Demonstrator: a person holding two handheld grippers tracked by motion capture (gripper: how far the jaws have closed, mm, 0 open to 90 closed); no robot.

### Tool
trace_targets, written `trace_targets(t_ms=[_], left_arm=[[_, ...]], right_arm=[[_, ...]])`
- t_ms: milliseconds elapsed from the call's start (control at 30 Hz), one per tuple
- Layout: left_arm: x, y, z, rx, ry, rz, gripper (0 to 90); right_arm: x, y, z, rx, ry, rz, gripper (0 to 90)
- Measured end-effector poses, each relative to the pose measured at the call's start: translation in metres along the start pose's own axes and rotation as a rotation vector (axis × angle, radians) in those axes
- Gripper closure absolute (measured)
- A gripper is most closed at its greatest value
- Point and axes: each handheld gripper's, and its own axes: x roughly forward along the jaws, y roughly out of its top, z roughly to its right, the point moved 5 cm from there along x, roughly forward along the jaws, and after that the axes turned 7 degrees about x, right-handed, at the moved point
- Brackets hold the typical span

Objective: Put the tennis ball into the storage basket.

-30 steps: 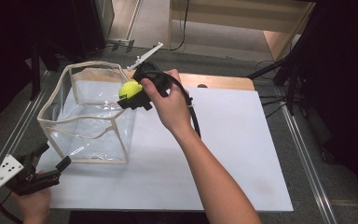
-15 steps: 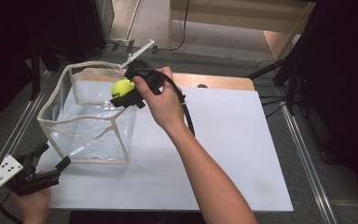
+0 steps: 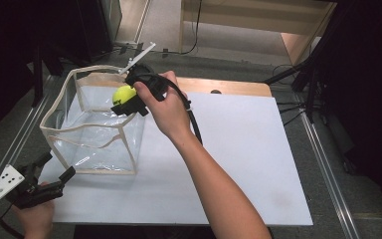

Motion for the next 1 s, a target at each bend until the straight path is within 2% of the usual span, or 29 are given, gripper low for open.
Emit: trace_targets(t_ms=[333,567,1000], left_arm=[[0.0,0.0,0.0,-0.001,0.001,-0.002,6.5],[0.0,0.0,0.0,-0.001,0.001,-0.001,6.5],[0.0,0.0,0.0,-0.004,0.0,0.002,6.5]], right_arm=[[0.011,0.001,-0.003,-0.014,0.004,-0.02,23.8],[0.018,-0.001,-0.004,-0.025,0.001,-0.054,23.8],[0.02,-0.003,-0.004,-0.03,0.004,-0.066,23.3]])
